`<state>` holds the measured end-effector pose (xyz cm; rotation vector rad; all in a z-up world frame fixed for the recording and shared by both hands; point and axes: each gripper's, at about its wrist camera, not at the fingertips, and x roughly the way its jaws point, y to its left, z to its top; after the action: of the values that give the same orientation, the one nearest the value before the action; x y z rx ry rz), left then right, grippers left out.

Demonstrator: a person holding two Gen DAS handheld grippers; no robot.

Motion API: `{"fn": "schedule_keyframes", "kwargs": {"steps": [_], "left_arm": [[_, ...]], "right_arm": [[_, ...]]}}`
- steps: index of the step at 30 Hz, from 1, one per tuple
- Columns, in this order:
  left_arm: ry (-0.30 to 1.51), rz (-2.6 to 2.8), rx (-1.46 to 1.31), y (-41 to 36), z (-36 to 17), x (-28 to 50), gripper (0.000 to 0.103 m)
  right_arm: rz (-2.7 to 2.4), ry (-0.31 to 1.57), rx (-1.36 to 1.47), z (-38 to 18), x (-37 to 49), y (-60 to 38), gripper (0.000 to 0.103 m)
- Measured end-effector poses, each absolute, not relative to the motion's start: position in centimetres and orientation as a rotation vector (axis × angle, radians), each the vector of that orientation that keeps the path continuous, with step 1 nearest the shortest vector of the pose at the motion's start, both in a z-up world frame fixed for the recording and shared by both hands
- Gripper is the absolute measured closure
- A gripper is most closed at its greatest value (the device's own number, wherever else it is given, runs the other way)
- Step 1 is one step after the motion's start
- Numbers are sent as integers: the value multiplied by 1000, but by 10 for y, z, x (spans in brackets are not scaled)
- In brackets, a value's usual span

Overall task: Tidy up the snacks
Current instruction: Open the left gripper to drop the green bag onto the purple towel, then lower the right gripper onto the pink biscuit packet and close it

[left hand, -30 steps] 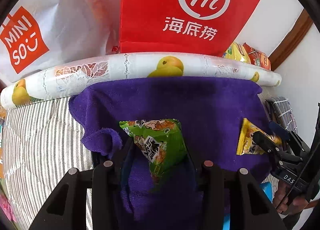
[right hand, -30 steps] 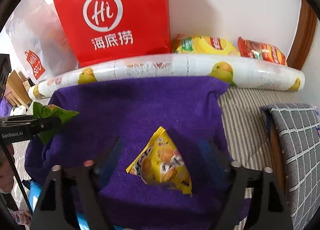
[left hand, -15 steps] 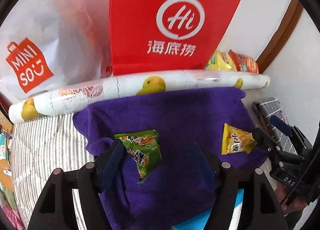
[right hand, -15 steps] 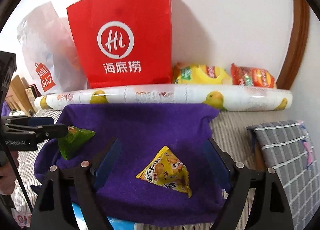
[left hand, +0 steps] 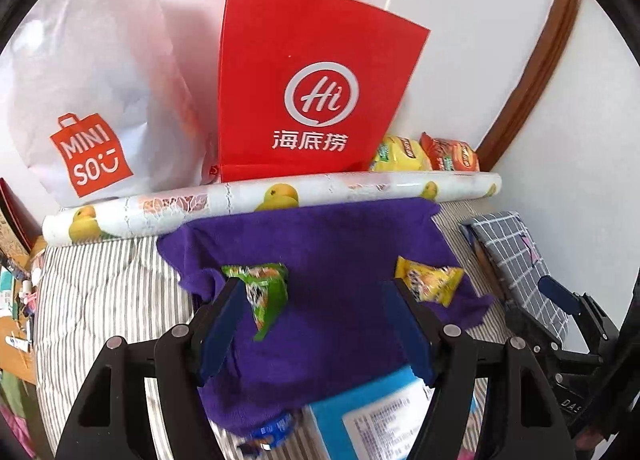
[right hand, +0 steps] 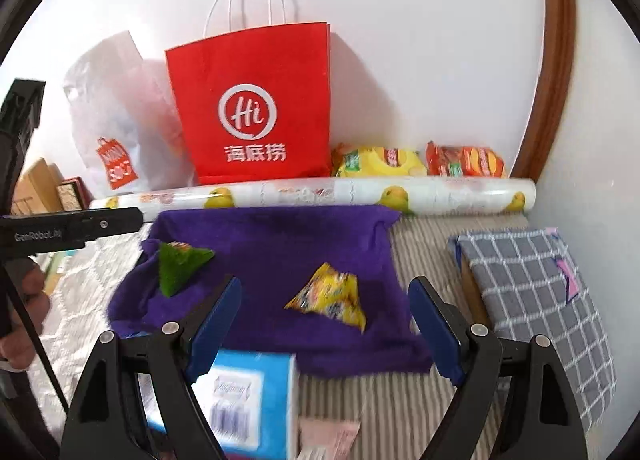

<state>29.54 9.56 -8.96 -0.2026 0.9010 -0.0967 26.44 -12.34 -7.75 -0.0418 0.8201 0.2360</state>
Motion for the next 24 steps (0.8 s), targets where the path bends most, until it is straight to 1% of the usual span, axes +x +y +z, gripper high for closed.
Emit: {"fn": "schedule_keyframes", "kwargs": {"steps": [9, 14, 24], "left_arm": [[892, -116, -207, 89, -80, 243, 33], [900, -79, -197, 93, -83, 219, 33], [925, -38, -272, 111, -92, 177, 33]], "right_arm": [[273, 859, -6, -74, 215, -129, 18], [258, 901, 17, -84, 195, -136, 18], [237, 964, 56, -111, 168, -156, 18]]}}
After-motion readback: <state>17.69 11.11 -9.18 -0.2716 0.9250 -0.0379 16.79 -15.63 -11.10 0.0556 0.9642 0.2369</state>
